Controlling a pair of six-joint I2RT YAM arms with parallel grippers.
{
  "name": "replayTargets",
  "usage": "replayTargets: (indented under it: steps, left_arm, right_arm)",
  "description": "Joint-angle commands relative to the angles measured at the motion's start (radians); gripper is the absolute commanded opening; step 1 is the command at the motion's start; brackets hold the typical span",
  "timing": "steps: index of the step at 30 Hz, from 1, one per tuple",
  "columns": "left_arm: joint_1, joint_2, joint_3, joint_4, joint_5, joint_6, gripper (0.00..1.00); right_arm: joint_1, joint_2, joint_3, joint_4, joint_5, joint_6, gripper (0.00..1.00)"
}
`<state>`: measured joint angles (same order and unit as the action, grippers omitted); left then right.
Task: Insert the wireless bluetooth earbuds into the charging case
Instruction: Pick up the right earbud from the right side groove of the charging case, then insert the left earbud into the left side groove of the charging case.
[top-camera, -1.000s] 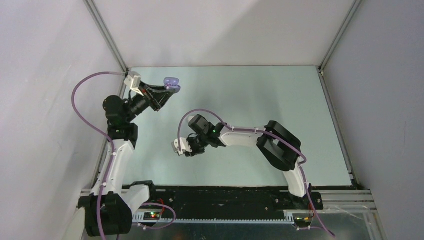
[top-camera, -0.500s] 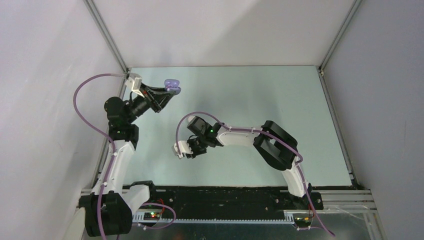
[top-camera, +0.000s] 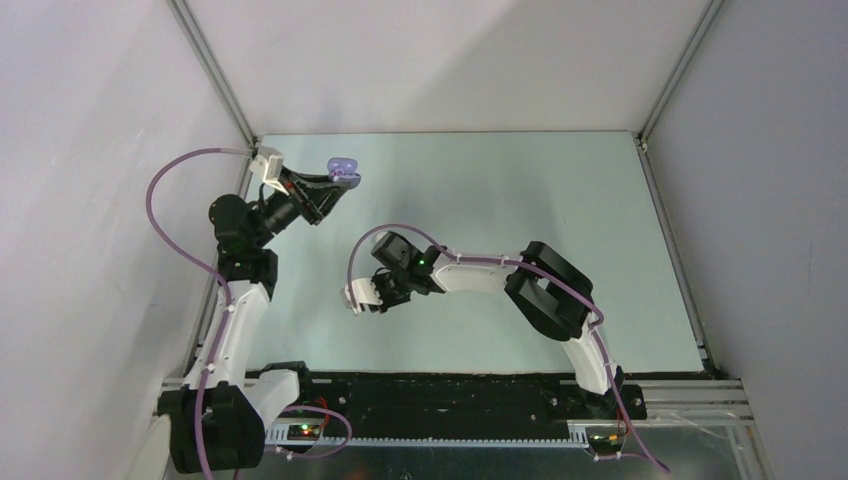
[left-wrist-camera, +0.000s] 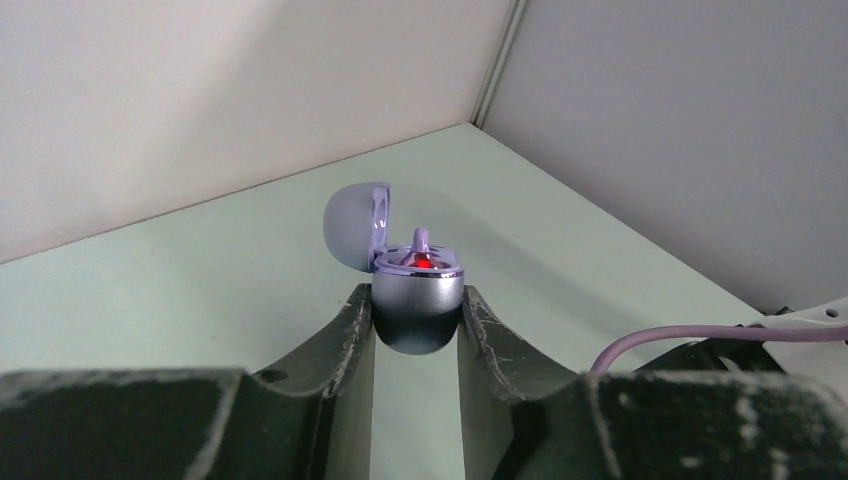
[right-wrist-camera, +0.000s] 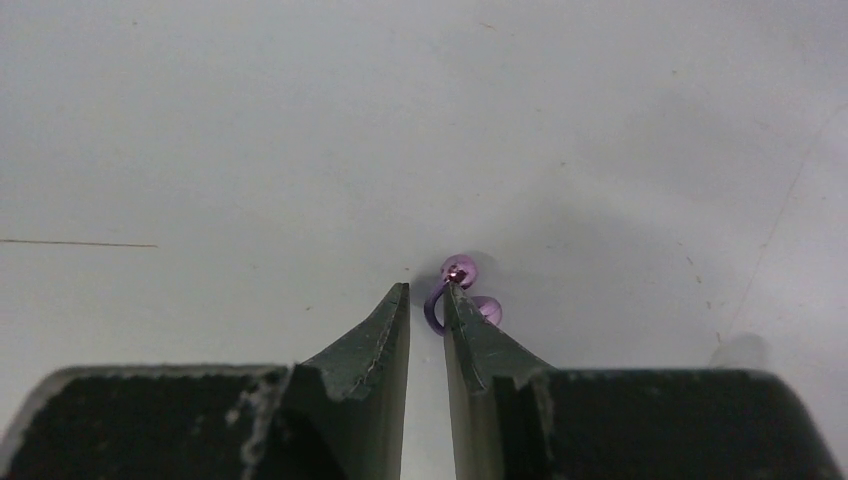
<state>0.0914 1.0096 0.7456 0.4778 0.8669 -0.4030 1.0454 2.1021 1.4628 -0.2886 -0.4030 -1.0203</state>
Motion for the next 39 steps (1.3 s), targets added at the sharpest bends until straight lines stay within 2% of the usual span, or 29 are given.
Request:
replayTargets:
  steps: [1,7,11,13,16,19,23,27,31,34,39]
  left_arm:
    - [0.008,-0.016,-0.008,0.039,-0.014,0.016,0.0]
    - [0.009,-0.021,-0.008,0.026,-0.015,0.021,0.0]
    - [0.008,-0.019,-0.006,0.018,-0.01,0.033,0.0]
    - [0.008,-0.013,-0.008,0.023,0.0,0.041,0.0]
    - [0.007,0.016,-0.016,0.066,0.046,0.05,0.0]
    - [0.003,0.057,-0.013,0.144,0.097,0.048,0.0]
    - [-0.03,0.127,0.025,0.206,0.181,0.048,0.0]
    - [-0.098,0.207,0.098,0.236,0.289,0.031,0.0]
    - [-0.167,0.302,0.199,0.282,0.398,-0.038,0.0]
    - [-0.205,0.39,0.269,0.424,0.46,-0.183,0.0]
    - [-0.239,0.441,0.318,0.444,0.491,-0.207,0.0]
  right_arm:
    - [0.004,0.009,0.035,0.072,0.035,0.014,0.22]
    - [0.001,0.008,0.037,0.095,0.035,0.009,0.17]
    - [-0.004,0.0,0.044,0.08,0.03,0.007,0.06]
    - [-0.009,-0.021,0.048,0.054,0.025,0.013,0.0]
    - [-0.039,-0.099,0.054,-0.047,-0.018,0.06,0.0]
    - [-0.115,-0.197,0.06,-0.147,-0.083,0.159,0.0]
    - [-0.274,-0.33,0.11,-0.319,-0.27,0.417,0.0]
    - [-0.429,-0.44,0.154,-0.457,-0.498,0.482,0.0]
    - [-0.514,-0.513,0.231,-0.572,-0.578,0.494,0.0]
    - [-0.541,-0.557,0.26,-0.537,-0.602,0.567,0.0]
    - [-0.544,-0.608,0.247,-0.339,-0.599,0.749,0.0]
